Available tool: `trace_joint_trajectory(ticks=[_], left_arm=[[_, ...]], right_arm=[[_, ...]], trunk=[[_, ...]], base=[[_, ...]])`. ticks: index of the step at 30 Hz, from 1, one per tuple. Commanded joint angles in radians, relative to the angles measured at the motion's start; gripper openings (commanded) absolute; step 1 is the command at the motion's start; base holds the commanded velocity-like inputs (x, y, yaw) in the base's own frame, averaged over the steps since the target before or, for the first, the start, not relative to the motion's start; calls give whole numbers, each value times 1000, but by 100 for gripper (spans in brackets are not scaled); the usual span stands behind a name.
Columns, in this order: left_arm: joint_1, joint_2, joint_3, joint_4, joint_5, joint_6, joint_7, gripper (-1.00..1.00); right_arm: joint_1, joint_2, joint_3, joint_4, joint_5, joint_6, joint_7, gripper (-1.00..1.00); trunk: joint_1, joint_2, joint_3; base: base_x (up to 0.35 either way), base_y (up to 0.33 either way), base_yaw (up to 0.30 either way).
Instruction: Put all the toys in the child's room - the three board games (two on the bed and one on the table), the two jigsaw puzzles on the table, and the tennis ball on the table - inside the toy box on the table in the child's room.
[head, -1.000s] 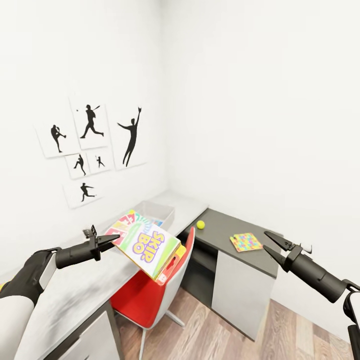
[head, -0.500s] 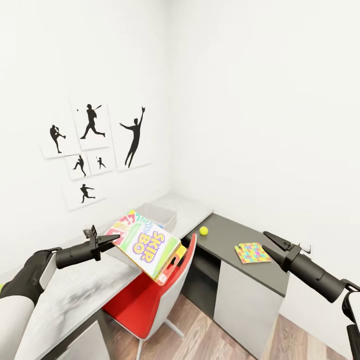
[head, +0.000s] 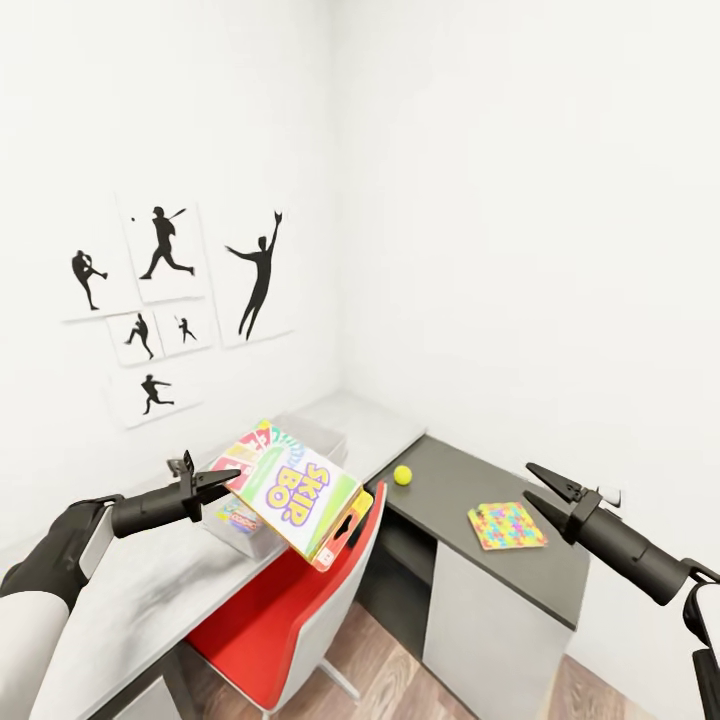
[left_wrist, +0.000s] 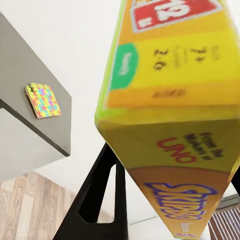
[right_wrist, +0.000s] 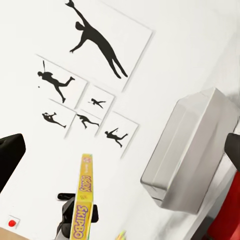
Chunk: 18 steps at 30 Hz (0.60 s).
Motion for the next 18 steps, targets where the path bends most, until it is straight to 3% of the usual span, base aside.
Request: trace_joint_trajectory(ticks=[1, 6, 18], left_arm=[[0, 0, 1, 0, 3, 11, -3, -100], [0, 0, 1, 0, 3, 11, -3, -100], [0, 0, 1, 0, 3, 11, -3, -100]], right_arm=[[-1, 1, -1, 1, 10, 4, 9, 100], [-1, 1, 0, 0, 10, 4, 7, 100], [-1, 1, 0, 0, 10, 4, 5, 100]], trunk=[[1, -1, 0], [1, -1, 0], [1, -1, 0]], base=[[180, -135, 13], [173, -137, 168], [151, -171, 279]])
